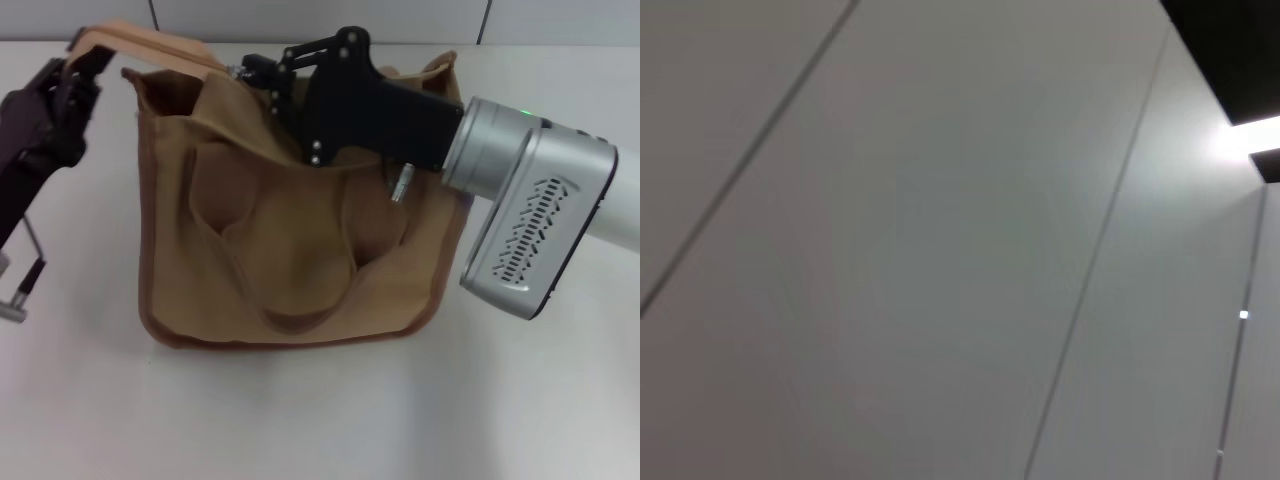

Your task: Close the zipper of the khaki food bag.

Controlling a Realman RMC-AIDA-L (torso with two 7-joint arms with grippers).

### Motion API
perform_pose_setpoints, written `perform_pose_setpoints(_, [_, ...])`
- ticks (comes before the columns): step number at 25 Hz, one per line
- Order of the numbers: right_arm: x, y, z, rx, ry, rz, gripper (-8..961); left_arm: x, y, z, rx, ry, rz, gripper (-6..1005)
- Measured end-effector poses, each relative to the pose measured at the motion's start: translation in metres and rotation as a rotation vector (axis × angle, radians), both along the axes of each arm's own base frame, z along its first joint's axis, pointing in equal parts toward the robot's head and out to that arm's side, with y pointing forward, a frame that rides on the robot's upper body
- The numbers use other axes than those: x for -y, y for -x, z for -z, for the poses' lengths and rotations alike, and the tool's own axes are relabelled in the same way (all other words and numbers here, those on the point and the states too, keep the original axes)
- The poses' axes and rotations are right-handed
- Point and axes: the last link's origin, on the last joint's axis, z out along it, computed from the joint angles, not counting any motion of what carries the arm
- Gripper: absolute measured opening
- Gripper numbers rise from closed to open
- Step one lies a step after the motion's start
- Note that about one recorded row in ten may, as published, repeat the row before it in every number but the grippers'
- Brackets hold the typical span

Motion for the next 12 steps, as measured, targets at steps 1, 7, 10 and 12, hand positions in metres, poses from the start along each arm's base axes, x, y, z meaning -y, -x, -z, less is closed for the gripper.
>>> perform_pose_setpoints(1, [-0.001,-0.003,-0.003,-0.010,-0.010,0.012,34,0.002,0.003,-0.001,0.001,-0.007,-0.013,79])
perform_pose_setpoints(7, [-0.002,-0.007,-0.007,-0.020,-0.021,0.031,46,0.008,0.014,-0.007,-0.002,-0.038,-0.058,79])
perform_pose_setpoints(10, [-0.002,-0.009,-0.007,-0.021,-0.023,0.036,52,0.009,0.016,-0.009,-0.004,-0.046,-0.069,77])
perform_pose_setpoints(12, [-0.002,-0.010,-0.007,-0.021,-0.024,0.042,56,0.010,0.017,-0.009,-0.002,-0.050,-0.074,74])
